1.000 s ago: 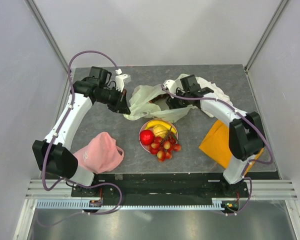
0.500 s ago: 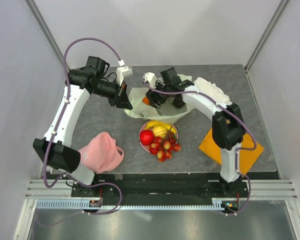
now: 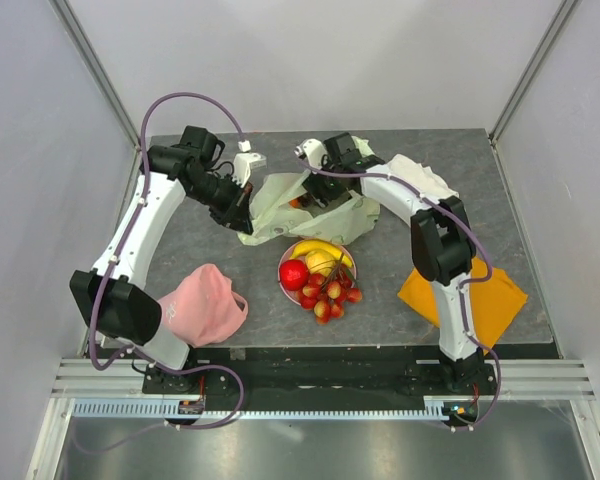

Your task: Take the fake fruits out of the plastic bag

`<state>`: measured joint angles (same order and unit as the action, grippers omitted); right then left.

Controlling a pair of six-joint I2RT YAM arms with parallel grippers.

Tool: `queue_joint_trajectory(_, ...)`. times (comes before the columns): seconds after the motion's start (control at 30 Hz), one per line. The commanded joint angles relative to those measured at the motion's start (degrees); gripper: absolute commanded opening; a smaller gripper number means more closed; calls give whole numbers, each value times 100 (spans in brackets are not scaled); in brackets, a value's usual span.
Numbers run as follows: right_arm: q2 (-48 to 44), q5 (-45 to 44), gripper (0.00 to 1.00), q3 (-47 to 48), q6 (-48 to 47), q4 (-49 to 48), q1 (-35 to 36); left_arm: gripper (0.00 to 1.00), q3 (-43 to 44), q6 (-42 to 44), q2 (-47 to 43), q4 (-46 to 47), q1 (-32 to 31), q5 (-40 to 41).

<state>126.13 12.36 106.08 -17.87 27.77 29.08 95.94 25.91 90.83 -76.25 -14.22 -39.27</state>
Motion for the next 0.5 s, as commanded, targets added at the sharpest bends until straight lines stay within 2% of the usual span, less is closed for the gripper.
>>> queue_joint_trajectory(0.0, -808, -945, 74, -638, -603, -96, -429, 2, 38, -280, -416, 408, 7, 1131)
queue_joint_trajectory(0.13, -1493, -1602, 75, -1685, -1174, -70, -763, 1, 91, 202, -435, 637, -54, 414)
queue_joint_trajectory(0.23, -2047, -1824, 75, -2450, -1386, -70, -921, 2, 232, 204, -102, 655, -283, 297)
queue_joint_trajectory(0.33, -2888, -1624, 76, -3206, -1421, -52, -922, 1, 399, 46, 206, 576, -581, 288)
queue_joint_trajectory(0.47, -3541, -1306, 79, -4103, -1676, -87, -702, 2, 408, -51, 584, 497, -916, 472)
